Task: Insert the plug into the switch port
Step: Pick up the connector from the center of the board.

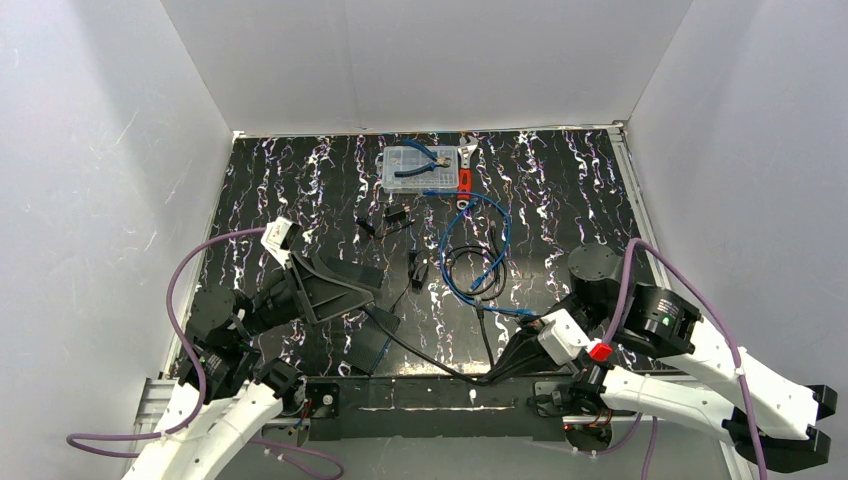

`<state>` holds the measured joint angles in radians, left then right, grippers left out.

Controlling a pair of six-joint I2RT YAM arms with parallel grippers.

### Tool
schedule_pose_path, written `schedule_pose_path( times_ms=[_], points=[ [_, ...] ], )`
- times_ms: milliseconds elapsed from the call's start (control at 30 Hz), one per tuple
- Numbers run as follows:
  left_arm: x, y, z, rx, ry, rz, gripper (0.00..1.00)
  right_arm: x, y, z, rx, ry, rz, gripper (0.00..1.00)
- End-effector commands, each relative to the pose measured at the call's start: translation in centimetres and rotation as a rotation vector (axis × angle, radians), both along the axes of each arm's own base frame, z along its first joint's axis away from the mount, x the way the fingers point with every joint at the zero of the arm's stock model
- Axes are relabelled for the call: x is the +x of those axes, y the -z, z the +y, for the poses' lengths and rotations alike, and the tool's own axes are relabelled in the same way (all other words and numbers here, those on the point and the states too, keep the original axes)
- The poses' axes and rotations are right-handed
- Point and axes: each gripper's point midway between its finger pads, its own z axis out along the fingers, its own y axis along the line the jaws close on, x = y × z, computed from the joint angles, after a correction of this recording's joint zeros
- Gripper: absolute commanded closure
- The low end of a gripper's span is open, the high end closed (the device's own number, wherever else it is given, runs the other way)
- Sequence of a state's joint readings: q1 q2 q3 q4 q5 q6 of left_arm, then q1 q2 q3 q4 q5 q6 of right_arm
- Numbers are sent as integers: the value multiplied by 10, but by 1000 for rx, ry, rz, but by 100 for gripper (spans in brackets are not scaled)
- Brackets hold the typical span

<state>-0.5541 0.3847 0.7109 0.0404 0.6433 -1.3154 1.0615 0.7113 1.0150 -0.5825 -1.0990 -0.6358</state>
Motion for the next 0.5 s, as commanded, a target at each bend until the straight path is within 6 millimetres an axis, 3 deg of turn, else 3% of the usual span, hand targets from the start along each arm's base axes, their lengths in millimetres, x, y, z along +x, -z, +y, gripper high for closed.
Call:
schedule_pose_path(
  times_ms=[0, 467],
  points=[
    [-6, -5, -2, -16, 40, -22, 20, 9, 11, 5, -7, 58, -52, 99],
    [-10, -2, -1, -10, 53, -16, 34, 17, 23, 4, -38, 137, -119, 99]
  ],
)
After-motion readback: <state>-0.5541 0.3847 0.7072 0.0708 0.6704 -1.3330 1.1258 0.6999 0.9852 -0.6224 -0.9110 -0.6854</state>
